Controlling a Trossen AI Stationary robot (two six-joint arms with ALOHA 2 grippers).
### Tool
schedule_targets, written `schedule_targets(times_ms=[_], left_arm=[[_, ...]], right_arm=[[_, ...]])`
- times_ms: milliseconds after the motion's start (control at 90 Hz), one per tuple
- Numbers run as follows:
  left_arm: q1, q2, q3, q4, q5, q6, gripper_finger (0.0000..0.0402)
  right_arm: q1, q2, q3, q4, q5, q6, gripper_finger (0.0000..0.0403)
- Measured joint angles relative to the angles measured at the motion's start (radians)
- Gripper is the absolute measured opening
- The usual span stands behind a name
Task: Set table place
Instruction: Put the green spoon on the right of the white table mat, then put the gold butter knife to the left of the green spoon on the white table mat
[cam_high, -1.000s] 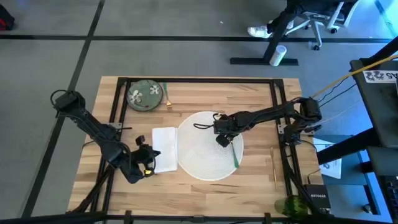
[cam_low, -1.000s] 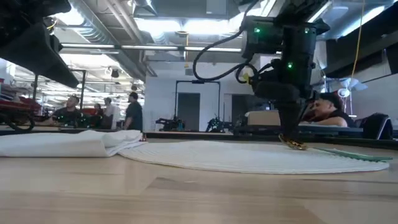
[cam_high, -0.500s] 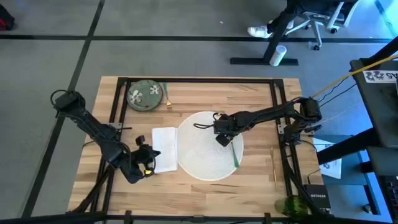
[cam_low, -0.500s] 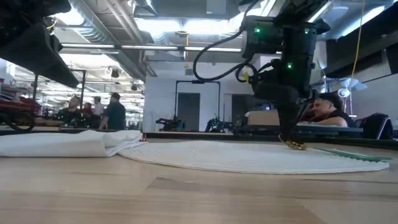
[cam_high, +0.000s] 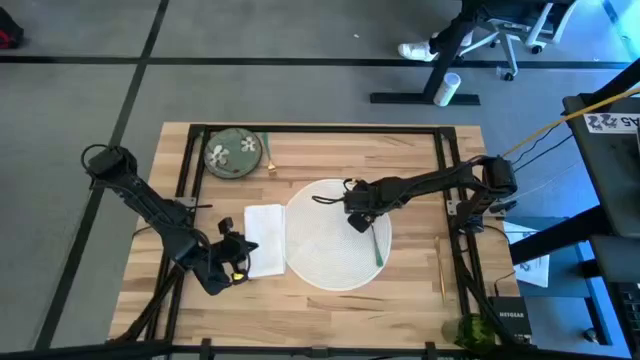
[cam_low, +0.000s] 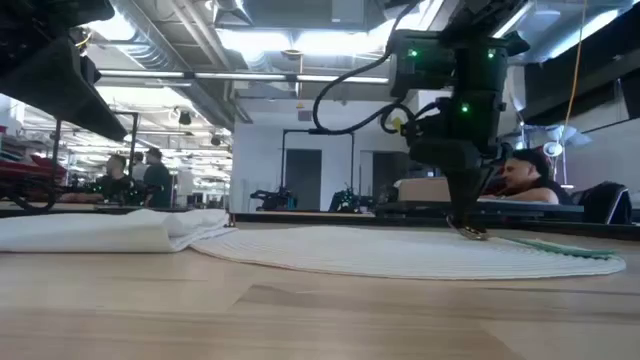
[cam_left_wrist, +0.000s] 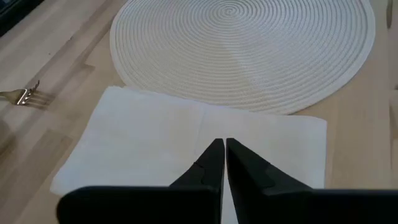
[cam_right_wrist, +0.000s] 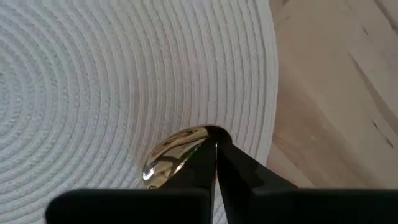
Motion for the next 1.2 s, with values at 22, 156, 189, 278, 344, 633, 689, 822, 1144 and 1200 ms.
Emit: schedule_targets(times_ms=[22,156,189,278,344,633,689,822,1144,1200], left_arm=[[0.000,0.000,0.000,0.000,0.000,0.000,0.0000],[0.000,0.000,0.000,-0.001,0.000,0.000,0.0000],[0.000,0.000,0.000,-0.001,0.000,0.000,0.0000],[0.000,0.000,0.000,-0.001,0.000,0.000,0.0000],[0.000,0.000,0.000,-0.001,0.000,0.000,0.0000],[0.000,0.000,0.000,-0.003,0.000,0.004,0.0000],[0.000,0.000,0.000,-0.006,0.006,0.008,0.0000],[0.000,0.000,0.000,-0.020,0.013,0.006,0.0000],[0.000,0.000,0.000,-0.022,0.014,-0.001,0.0000],[0.000,0.000,0.000,-0.022,0.014,-0.010,0.0000]], right_arm=[[0.000,0.000,0.000,-0.001,0.002,0.000,0.0000],[0.000,0.000,0.000,-0.032,0.004,0.017,0.0000],[0.000,0.000,0.000,-0.042,0.004,0.023,0.0000],[0.000,0.000,0.000,-0.048,0.004,0.024,0.0000],[0.001,0.000,0.000,-0.046,0.004,0.024,0.0000],[0.006,-0.011,0.000,-0.026,0.032,0.017,0.0000],[0.018,-0.027,0.000,-0.017,0.045,0.007,0.0000],[0.054,-0.090,0.000,-0.029,0.102,0.009,0.0000],[0.225,-0.242,0.000,-0.213,0.135,0.022,0.0000],[0.265,-0.255,0.000,-0.236,0.125,0.031,0.0000]])
